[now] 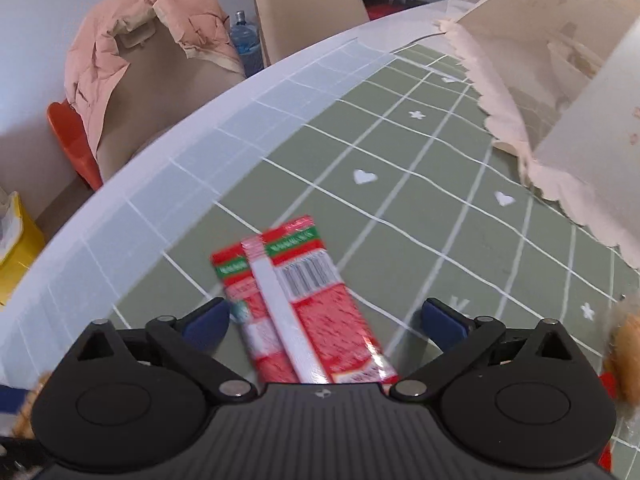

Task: Organize snacks
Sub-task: 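Grasp the red-and-white stick packets with the right tool while the left tool holds the bread slice, then carry both held snacks over the pink box and open both tools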

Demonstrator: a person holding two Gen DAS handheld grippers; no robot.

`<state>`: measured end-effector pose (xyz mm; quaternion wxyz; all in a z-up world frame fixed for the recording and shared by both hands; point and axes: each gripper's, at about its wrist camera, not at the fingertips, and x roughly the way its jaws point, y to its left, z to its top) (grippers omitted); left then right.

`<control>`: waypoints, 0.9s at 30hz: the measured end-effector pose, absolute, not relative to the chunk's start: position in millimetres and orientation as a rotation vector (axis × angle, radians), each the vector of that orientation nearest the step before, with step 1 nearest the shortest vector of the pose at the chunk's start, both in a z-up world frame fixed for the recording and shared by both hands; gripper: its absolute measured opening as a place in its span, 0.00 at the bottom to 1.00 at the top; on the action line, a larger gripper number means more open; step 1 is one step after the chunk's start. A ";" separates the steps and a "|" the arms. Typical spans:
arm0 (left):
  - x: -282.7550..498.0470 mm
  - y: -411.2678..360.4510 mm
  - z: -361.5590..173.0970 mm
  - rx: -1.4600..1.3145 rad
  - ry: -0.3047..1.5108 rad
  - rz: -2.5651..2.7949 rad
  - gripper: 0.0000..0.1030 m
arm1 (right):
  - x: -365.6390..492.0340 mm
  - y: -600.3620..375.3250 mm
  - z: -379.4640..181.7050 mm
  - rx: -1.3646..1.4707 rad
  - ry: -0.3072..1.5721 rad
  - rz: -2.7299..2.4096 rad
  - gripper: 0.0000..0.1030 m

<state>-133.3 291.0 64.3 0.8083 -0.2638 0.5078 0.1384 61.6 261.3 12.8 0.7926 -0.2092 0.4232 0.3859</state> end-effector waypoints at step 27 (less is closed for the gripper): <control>10.7 54.3 273.1 -0.309 0.650 -0.328 0.42 | -41.3 -156.3 142.6 0.044 0.773 0.377 0.46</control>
